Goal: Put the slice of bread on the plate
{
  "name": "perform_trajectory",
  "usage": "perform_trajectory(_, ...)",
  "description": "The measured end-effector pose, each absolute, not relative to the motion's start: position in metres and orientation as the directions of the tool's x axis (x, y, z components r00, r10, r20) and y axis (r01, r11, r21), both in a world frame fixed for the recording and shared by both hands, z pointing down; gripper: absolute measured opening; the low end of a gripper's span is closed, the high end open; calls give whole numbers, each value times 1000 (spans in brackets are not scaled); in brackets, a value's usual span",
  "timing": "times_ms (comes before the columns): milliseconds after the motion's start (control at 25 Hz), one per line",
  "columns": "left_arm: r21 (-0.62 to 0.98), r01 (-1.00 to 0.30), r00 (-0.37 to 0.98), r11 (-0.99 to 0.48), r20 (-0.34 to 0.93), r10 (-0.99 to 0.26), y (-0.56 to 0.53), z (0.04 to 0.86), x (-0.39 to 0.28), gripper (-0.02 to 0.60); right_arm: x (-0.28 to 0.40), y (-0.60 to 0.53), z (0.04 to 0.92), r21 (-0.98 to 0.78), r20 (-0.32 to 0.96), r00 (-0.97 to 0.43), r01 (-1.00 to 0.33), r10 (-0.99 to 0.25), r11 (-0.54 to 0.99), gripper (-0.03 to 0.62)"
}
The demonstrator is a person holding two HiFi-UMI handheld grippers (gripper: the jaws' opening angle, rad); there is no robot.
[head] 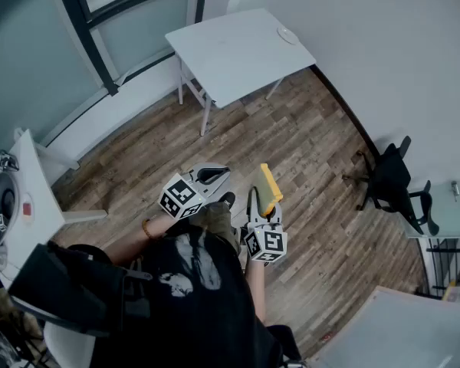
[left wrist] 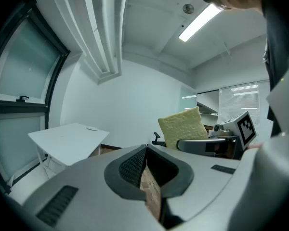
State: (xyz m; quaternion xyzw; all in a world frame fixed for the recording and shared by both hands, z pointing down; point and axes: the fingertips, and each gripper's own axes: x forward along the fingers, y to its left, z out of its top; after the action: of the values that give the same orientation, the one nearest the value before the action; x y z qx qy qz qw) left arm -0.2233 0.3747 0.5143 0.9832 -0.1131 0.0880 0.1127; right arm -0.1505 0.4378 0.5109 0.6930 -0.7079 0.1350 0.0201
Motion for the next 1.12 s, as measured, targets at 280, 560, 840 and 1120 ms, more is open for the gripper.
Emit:
perform_trajectory(280, 208, -227, 961, -951, 205, -185, 378, 517, -215, 6, -144, 443, 526, -174, 269, -28, -984, -963, -20, 100)
perform_trajectory(560, 235, -228, 958, -945, 225, -176, 375, 525, -204, 6, -136, 444, 530, -222, 265, -42, -975, -963, -19, 100)
perform_trajectory(840, 287, -229, 955, -930, 253, -156, 362, 539, -164, 6, -99, 430, 544, -302, 273, -61, -953, -960, -25, 100)
perform_trajectory(1120, 289, -207, 968, -935, 197, -153, 312, 518, -96, 6, -30, 370, 541, -333, 265, -100, -943, -959, 6, 100)
